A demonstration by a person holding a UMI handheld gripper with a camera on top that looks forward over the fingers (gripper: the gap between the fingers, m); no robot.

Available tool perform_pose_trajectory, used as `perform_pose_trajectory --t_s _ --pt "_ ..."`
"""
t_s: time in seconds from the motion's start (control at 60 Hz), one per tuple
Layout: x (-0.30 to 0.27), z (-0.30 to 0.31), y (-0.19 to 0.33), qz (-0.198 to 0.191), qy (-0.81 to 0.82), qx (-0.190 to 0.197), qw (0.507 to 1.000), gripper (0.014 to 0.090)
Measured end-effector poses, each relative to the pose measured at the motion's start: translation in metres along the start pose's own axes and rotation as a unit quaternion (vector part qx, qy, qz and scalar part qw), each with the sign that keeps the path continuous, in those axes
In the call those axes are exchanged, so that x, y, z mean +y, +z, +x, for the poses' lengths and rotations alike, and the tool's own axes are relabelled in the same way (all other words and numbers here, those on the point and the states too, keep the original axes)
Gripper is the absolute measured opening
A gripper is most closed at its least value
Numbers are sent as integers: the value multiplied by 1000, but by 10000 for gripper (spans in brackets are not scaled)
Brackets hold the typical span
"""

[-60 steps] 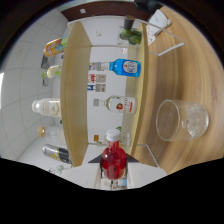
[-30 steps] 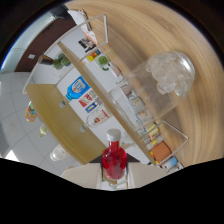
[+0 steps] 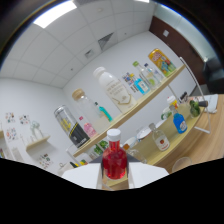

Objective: Make me a cup of Vodka Sunrise.

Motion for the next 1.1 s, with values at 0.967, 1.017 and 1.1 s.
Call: perform_pose_trajectory --t_s 0.967,1.017,1.1 --pt "295 83 33 -283 -307 96 904 348" --pt "295 84 32 -284 -307 96 903 350" --pt "294 85 27 -282 -309 96 903 355"
